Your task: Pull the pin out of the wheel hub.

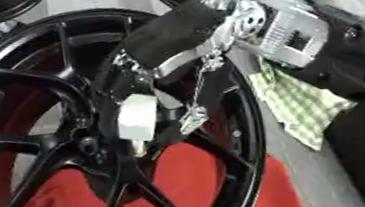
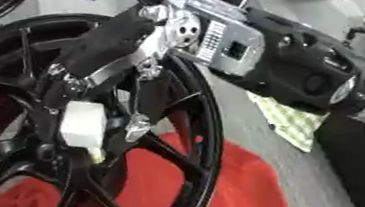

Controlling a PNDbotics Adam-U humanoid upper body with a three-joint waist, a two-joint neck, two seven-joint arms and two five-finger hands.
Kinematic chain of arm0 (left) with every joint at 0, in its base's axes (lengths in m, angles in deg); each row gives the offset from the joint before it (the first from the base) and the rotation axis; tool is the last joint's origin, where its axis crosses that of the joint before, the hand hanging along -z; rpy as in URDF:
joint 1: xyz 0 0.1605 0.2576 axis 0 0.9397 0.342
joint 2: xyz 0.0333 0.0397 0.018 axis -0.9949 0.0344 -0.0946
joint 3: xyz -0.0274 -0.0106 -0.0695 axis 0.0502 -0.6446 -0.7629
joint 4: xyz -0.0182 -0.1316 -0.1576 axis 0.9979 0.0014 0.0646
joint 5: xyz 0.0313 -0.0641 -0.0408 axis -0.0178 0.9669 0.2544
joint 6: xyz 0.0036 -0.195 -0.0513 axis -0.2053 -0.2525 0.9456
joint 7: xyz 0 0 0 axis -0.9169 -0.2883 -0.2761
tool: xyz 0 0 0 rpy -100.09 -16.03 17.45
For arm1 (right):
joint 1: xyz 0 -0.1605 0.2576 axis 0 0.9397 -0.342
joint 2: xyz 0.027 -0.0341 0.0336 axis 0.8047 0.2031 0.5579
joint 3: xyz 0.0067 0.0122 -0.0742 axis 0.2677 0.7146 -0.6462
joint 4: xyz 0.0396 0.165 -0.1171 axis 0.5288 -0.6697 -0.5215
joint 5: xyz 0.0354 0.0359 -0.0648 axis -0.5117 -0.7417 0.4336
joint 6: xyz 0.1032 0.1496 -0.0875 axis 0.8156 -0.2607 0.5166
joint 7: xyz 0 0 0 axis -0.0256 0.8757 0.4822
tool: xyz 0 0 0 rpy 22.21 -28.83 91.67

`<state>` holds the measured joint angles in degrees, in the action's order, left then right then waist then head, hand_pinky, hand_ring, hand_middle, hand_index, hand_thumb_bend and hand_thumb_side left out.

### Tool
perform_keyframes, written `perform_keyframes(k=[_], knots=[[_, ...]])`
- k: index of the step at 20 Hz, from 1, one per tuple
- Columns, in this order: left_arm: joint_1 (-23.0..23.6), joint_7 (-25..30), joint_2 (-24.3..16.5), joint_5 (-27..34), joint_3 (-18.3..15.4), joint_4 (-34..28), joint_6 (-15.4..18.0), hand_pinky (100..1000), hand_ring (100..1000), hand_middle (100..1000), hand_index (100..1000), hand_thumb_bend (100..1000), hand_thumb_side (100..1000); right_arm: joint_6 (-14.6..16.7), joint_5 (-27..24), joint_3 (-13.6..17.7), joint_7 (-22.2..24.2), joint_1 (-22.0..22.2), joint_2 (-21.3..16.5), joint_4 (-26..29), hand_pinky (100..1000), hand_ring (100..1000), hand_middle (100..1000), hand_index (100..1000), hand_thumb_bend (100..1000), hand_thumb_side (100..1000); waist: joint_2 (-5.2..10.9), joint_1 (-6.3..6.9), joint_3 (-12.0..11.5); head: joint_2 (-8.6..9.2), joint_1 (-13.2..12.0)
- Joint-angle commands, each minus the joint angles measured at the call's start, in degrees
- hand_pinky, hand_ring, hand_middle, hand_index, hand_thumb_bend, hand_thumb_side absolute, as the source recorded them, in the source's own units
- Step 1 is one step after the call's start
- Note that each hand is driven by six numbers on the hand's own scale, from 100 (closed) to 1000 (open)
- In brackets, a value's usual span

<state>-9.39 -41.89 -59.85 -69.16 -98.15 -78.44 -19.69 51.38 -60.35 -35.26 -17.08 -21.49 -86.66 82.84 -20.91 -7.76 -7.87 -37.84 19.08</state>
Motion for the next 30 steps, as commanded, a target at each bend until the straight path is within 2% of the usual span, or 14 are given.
perform_keyframes(k=[1,6,13,19,21,25,30], knots=[[-0.4,0.0,-0.6,0.1,-0.5,-1.1,0.0,774,604,540,678,109,844,3.1,2.1,1.1,1.5,-0.5,-0.7,-0.8,886,869,731,813,383,100,0.74,0.38,-0.1,0.94,0.2],[-0.4,0.0,-0.5,0.2,-0.5,-1.1,-0.1,775,604,540,678,110,845,4.1,3.1,1.0,0.5,-0.4,-0.5,-1.9,886,868,723,803,381,100,0.6,0.32,-0.1,0.99,0.2],[-0.1,0.0,-0.4,0.1,-0.5,-1.1,-0.2,776,604,540,678,110,845,3.9,2.4,1.6,0.1,-1.1,-0.7,-1.1,885,861,699,782,374,100,0.84,0.32,0.2,0.76,0.2],[-0.2,0.1,-0.4,0.1,-0.5,-1.1,-0.1,776,604,540,677,111,846,3.2,2.1,1.5,0.3,-0.8,-1.0,-0.8,876,830,614,708,360,100,0.86,0.22,0.3,1.03,0.4],[-0.2,0.1,-0.4,0.1,-0.5,-1.1,-0.1,776,604,540,677,112,847,3.1,2.0,1.4,0.4,-0.6,-1.0,-0.8,868,805,565,656,357,100,0.8,0.2,0.3,1.05,0.4],[-0.2,0.0,-0.3,0.1,-0.6,-1.1,-0.2,777,604,539,677,113,848,2.6,0.5,1.4,-0.7,-0.3,-0.9,-1.0,843,748,462,545,284,100,0.68,0.18,0.4,1.01,0.5],[-0.1,-0.1,-0.3,0.2,-0.6,-1.1,-0.3,777,604,539,677,113,848,0.8,-2.5,1.4,-3.8,-0.5,-0.9,-0.7,818,697,387,479,221,110,0.7,0.14,0.4,0.89,0.5]])
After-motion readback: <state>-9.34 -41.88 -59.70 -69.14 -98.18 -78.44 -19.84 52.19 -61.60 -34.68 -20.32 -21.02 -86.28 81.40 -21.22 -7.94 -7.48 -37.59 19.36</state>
